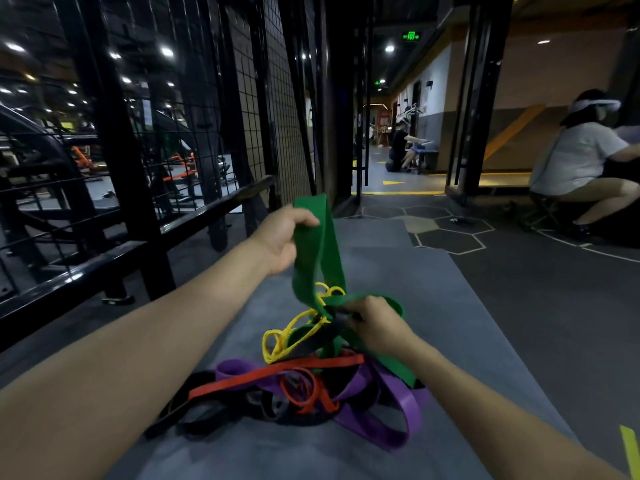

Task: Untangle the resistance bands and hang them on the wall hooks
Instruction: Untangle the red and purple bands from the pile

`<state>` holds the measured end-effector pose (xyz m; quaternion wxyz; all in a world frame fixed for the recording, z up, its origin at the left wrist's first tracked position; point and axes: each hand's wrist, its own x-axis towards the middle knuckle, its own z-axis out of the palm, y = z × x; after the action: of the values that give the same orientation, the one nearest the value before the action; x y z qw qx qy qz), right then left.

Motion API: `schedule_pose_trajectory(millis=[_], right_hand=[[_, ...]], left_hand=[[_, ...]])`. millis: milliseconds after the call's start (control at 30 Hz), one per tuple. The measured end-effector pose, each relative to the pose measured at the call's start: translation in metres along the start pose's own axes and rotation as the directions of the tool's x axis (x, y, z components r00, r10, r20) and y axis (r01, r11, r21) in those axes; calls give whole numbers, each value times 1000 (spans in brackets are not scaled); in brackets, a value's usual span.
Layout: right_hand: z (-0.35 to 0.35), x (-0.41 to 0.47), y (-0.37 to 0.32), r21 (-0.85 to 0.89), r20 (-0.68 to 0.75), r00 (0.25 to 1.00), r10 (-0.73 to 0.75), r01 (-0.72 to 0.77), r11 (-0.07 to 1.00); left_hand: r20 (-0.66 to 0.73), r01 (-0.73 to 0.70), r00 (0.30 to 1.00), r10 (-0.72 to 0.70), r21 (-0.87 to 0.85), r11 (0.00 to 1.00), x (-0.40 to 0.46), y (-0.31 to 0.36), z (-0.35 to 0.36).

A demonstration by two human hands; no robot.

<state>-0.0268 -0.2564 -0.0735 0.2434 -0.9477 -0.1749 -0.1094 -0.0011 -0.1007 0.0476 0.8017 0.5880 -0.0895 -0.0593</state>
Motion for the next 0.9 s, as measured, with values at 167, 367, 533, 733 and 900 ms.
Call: schedule_pose_trajectory(millis=[167, 367, 533, 733, 900], right_hand=[[-45, 2, 8, 209, -11, 999, 39, -36, 977], [-76, 10, 5, 587, -86, 976, 202, -115, 802], [-89, 29, -9, 650, -97, 970, 222, -107, 752], [-104, 24, -15, 728, -155, 967, 201, -26, 685], [-125, 32, -30, 855, -219, 955, 201, 88, 512]], left_hand=[[79, 333, 929, -361, 244, 911, -6, -55, -14], [248, 358, 904, -347, 3, 934, -3, -63, -24], [350, 29, 919, -179, 393, 919, -18, -70, -3], [92, -216, 976, 198, 529, 820, -2, -35, 1], [40, -288, 950, 311, 506, 813, 10, 18, -1]])
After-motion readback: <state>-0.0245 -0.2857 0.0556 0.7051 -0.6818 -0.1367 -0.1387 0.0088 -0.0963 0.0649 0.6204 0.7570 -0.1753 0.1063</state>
